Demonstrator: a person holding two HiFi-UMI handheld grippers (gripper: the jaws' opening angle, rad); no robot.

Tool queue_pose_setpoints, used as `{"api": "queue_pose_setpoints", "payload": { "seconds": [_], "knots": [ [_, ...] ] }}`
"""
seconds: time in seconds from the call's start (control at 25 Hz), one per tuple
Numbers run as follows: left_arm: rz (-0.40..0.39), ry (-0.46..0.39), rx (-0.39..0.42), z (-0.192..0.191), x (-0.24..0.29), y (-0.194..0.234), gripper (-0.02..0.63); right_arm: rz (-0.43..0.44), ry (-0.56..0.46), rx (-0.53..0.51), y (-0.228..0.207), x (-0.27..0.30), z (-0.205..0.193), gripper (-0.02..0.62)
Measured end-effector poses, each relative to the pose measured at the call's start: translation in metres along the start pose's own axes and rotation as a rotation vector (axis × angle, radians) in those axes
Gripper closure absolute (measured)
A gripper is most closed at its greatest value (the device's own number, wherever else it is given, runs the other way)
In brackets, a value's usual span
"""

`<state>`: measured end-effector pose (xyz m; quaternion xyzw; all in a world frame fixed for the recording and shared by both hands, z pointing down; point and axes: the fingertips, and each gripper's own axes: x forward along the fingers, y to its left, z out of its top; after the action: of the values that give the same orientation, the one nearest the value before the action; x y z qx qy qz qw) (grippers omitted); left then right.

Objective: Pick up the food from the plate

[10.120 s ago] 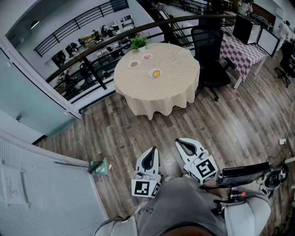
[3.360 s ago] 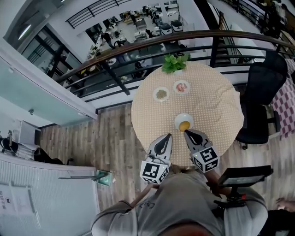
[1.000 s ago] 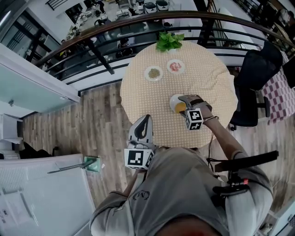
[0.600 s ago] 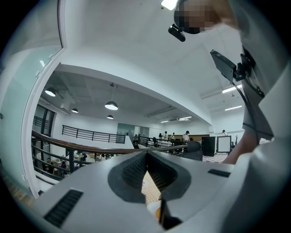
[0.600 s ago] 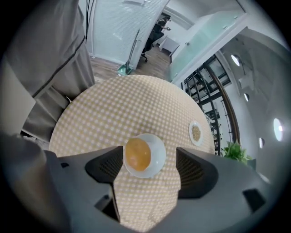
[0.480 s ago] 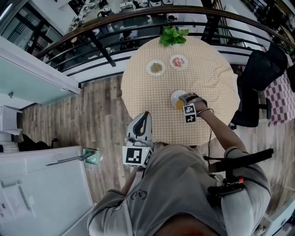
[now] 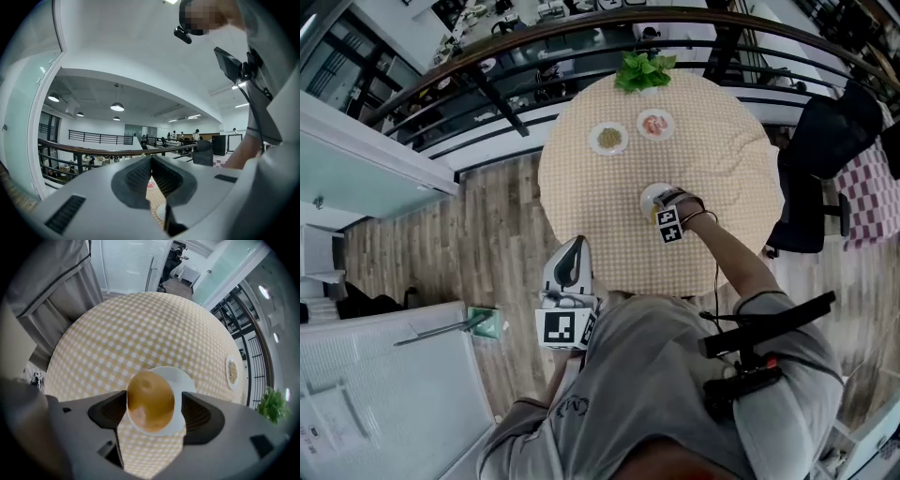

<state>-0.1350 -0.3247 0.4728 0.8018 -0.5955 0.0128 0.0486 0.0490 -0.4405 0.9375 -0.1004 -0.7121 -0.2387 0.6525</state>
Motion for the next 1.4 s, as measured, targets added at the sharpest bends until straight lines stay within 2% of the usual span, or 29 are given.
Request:
{"api": "queue_pose_setpoints", "payload": {
  "seconds": [0.24,0.4,0.76,0.96,1.4],
  "knots": [
    [0.000,0.005,-0.002,-0.003,0.003,-0.002,0.595,0.105,0.005,0.054,0.007,0.025,-0.001,0.245],
    [0.003,0.002,-0.002,0.000,0.005,-0.002,0.595,0.144,0.002,0.081,0.006,0.025,-0.003,0.245],
    [0.011,0.007,0.000,-0.005,0.003,0.004,0.595,0.123,-0.003,0.099,0.006,0.026,-0.003,0.245],
    [0.004,0.002,0.004,-0.001,0.004,0.001,0.595,0.140,0.040,0.076,0.012,0.024,-0.011,0.245],
    [-0.004,-0.005,0.012,-0.001,0.002,0.000,0.595,0.134,0.036,0.145,0.015,0.019,-0.027,0.245]
  ]
}}
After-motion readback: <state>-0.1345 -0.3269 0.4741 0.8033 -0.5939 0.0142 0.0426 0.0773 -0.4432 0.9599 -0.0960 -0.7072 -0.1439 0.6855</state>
